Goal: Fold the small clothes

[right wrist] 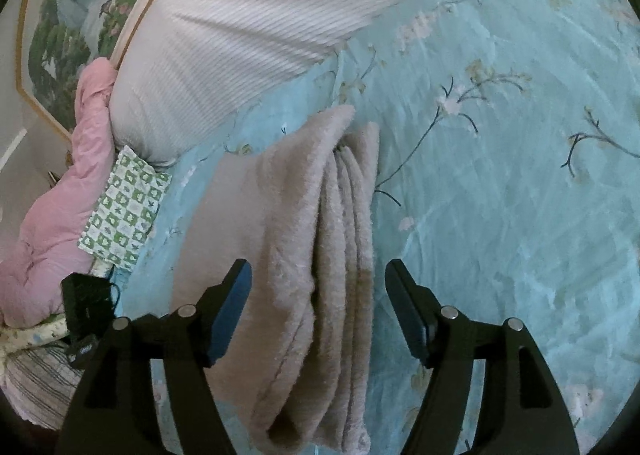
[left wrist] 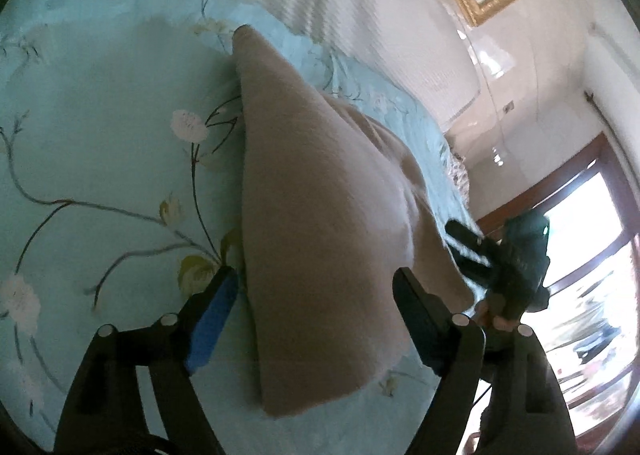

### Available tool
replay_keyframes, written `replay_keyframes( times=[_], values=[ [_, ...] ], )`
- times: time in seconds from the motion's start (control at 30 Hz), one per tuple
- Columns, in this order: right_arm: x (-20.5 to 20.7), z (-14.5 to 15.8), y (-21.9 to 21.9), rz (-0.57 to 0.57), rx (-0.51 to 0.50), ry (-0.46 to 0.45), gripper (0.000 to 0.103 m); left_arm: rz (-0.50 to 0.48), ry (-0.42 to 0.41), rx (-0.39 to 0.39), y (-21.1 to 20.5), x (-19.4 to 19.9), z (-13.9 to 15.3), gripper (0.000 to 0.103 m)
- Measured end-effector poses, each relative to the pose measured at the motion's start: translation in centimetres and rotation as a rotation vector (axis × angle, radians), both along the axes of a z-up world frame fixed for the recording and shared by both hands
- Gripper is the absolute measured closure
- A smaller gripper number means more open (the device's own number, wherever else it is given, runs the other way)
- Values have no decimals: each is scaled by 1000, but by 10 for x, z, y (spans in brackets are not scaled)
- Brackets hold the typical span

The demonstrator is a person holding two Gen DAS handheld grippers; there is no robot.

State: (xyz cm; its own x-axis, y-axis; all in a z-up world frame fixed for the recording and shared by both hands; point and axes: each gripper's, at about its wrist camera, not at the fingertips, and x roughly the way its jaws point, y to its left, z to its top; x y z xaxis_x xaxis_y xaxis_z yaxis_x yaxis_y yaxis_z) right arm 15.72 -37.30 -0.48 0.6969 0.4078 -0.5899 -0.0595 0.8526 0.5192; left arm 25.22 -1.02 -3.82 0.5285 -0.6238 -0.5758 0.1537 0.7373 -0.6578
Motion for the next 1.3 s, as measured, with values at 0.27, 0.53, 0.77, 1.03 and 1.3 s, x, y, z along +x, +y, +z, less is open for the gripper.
replay_keyframes(
  times=[0.27,0.53,0.77,1.03,1.3],
  values=[
    [27,-20,0,38,67,52,33,-38,85,-87,-2,59,-15,21],
    [52,-29,6,104,111,97,49,-38,78,-75,-15,73,-22,30],
    [45,-18,21,105,87,66,71,-54,20,-83,-6,61,-14,55],
    [27,-5,67,151,89,41,73,-2,-30,-110,34,14,8,57],
    [26,-12,151,300,148,17,73,100,-70,-39,113,-61,28,57]
  ],
)
